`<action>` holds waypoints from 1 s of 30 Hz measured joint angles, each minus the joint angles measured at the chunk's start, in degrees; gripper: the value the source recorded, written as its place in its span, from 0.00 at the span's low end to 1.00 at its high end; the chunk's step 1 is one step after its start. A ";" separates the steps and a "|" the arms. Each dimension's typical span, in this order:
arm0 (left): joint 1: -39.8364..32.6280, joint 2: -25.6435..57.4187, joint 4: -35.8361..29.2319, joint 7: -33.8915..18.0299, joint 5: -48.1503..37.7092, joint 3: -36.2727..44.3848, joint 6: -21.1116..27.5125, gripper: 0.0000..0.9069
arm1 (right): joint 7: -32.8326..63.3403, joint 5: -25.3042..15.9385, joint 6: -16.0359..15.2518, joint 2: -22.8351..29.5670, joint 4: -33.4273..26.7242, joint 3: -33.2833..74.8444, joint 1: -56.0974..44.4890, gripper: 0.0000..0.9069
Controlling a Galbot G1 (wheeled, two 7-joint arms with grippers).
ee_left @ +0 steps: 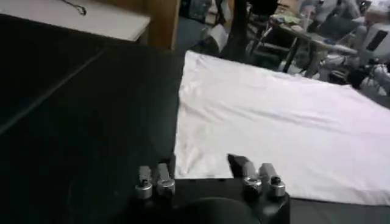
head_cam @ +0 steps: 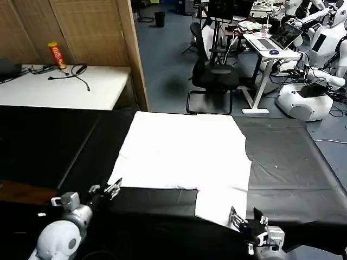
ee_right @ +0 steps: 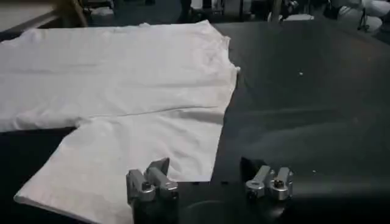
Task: Fold and organize the clothes.
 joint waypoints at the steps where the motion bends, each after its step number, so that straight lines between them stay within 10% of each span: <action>1: 0.11 -0.07 0.14 0.00 0.10 0.00 -0.05 0.24 | 0.00 0.00 -0.01 0.00 0.04 -0.01 -0.06 0.74; 3: 0.48 -0.19 0.19 -0.16 0.26 -0.06 -0.09 0.15 | 0.02 0.00 -0.07 0.01 0.13 -0.05 -0.20 0.45; 4: 0.61 -0.19 0.18 -0.19 0.27 -0.12 -0.11 0.10 | 0.14 0.00 -0.10 0.03 0.23 -0.07 -0.30 0.10; 6: 0.80 -0.19 0.07 -0.31 0.26 -0.23 -0.12 0.01 | 0.58 0.00 -0.18 0.11 0.42 -0.06 -0.59 0.00; 30: 11.85 0.96 -12.75 -2.57 -2.35 -7.40 0.23 0.00 | 5.68 0.04 -3.80 -0.07 12.67 1.57 -10.40 0.00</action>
